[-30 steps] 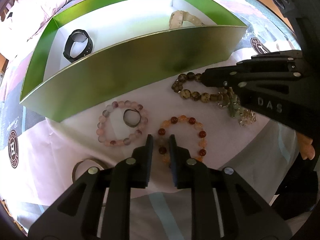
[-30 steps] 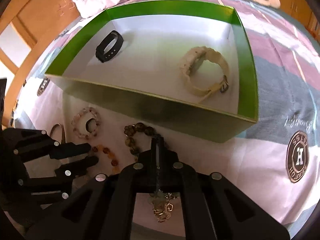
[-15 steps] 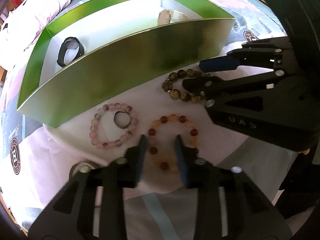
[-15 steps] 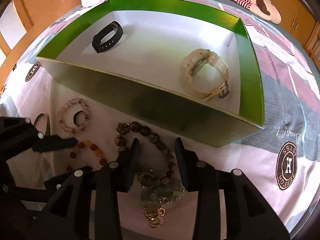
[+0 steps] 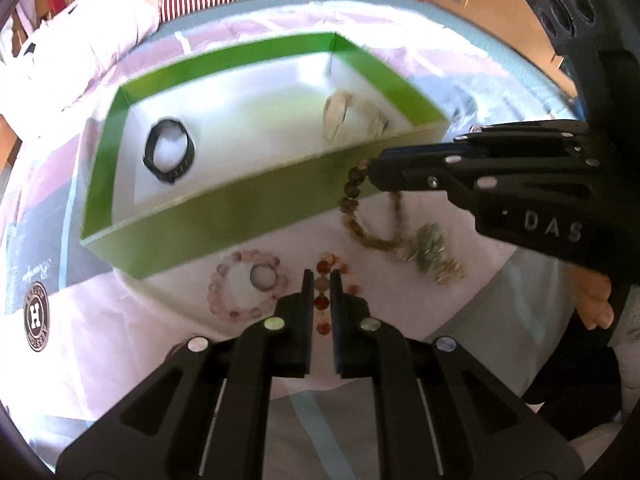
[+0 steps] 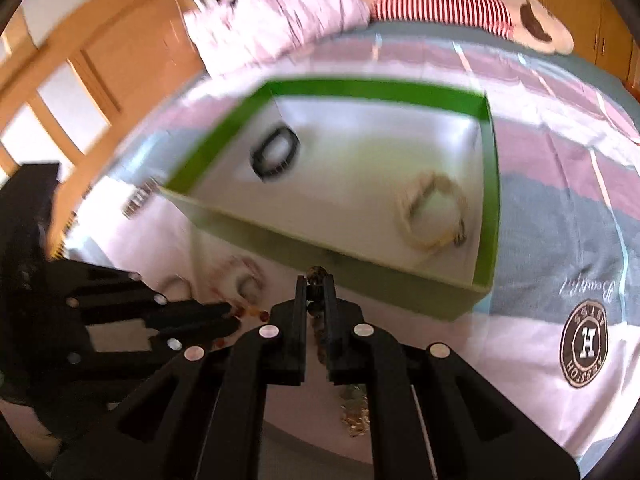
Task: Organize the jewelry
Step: 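Carry both bracelets into the green box and open both tools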
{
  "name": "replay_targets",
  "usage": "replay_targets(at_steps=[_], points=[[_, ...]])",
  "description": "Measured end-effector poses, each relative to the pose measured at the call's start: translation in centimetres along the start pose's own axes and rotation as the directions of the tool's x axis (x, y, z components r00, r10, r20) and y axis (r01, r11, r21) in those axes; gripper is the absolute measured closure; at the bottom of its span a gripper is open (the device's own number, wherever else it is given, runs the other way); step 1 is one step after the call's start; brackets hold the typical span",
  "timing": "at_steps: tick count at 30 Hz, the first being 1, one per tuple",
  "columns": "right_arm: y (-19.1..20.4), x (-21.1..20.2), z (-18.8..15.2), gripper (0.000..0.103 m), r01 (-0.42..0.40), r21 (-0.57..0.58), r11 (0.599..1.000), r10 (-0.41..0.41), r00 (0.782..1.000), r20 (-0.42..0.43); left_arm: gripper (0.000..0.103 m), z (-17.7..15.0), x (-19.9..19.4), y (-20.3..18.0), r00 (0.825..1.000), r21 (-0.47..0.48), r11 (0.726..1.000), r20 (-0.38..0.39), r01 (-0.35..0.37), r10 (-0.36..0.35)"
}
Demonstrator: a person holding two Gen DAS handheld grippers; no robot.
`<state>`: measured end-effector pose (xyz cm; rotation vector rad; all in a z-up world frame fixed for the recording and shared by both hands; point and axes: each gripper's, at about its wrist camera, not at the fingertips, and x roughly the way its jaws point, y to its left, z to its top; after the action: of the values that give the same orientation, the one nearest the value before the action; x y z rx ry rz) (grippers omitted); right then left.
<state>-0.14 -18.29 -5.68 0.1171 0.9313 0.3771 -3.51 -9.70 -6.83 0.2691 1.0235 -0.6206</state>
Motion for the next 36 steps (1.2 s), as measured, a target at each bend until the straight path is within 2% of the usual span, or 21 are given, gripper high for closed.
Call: replay_targets(at_steps=[4, 9, 14, 16, 18, 21, 25, 30, 31, 32, 33, 35, 36], points=[[-0.5, -1.4, 0.4, 0.096, -0.036, 0.024, 0.999, 0.035, 0.997, 0.066, 0.096, 0.1, -1.5, -0.5, 0.998, 0.011, 1.0, 0.067, -0.001, 0.0], [-0.4, -2.1, 0.9, 0.096, -0.062, 0.02, 0.998, 0.059, 0.991, 0.124, 0.096, 0.3, -2.9, 1.0, 0.993, 0.006, 1.0, 0.114, -0.011, 0.011], [-0.5, -4.1, 2.1, 0.096, -0.094, 0.037, 0.995, 0.082, 0.968, 0.239, 0.096, 1.4, -5.2, 2.7, 0.984, 0.004, 1.0, 0.179, 0.003, -0.004], [-0.8, -4.9, 3.3, 0.096, -0.1, 0.043, 0.994, 0.084, 0.953, 0.292, 0.096, 3.0, -6.6, 3.7, 0.975, -0.021, 1.0, 0.222, 0.023, -0.018], [-1.2, -4.8, 4.4, 0.096, -0.074, 0.053, 0.996, 0.054, 0.95, 0.308, 0.096, 4.3, -7.6, 4.6, 0.969, -0.06, 0.997, 0.245, 0.041, -0.025], [-1.9, -3.4, 5.4, 0.096, -0.051, 0.079, 0.996, 0.027, 0.959, 0.281, 0.096, 6.0, -7.3, 6.3, 0.966, -0.095, 0.995, 0.26, 0.014, 0.011], [-2.6, -0.3, 5.4, 0.096, 0.011, 0.101, 0.995, -0.031, 0.979, 0.199, 0.096, 7.6, -4.4, 8.5, 0.978, -0.153, 0.988, 0.206, -0.002, 0.034], [-3.3, 1.7, 4.8, 0.095, 0.007, 0.141, 0.99, -0.026, 0.991, 0.132, 0.095, 8.0, -1.2, 9.9, 0.988, -0.183, 0.983, 0.144, -0.02, 0.047], [-3.3, 1.7, 4.8, 0.094, 0.019, 0.143, 0.99, -0.037, 0.991, 0.128, 0.095, 8.0, -1.0, 10.0, 0.989, -0.188, 0.982, 0.14, -0.023, 0.05], [-3.3, 1.5, 4.7, 0.087, 0.02, 0.144, 0.989, -0.039, 0.991, 0.131, 0.093, 7.8, -0.9, 10.1, 0.99, -0.194, 0.981, 0.134, -0.025, 0.051], [-3.3, 1.3, 4.7, 0.073, 0.019, 0.146, 0.989, -0.039, 0.99, 0.136, 0.09, 7.7, -1.0, 10.1, 0.99, -0.192, 0.981, 0.133, -0.018, 0.045], [-3.3, 0.5, 4.6, 0.059, 0.016, 0.155, 0.988, -0.041, 0.987, 0.157, 0.079, 7.7, -1.4, 10.0, 0.989, -0.191, 0.981, 0.139, -0.017, 0.045], [-3.3, 0.2, 4.5, 0.058, 0.009, 0.157, 0.988, -0.034, 0.987, 0.158, 0.078, 7.5, -1.8, 9.9, 0.988, -0.187, 0.982, 0.145, -0.02, 0.048]])
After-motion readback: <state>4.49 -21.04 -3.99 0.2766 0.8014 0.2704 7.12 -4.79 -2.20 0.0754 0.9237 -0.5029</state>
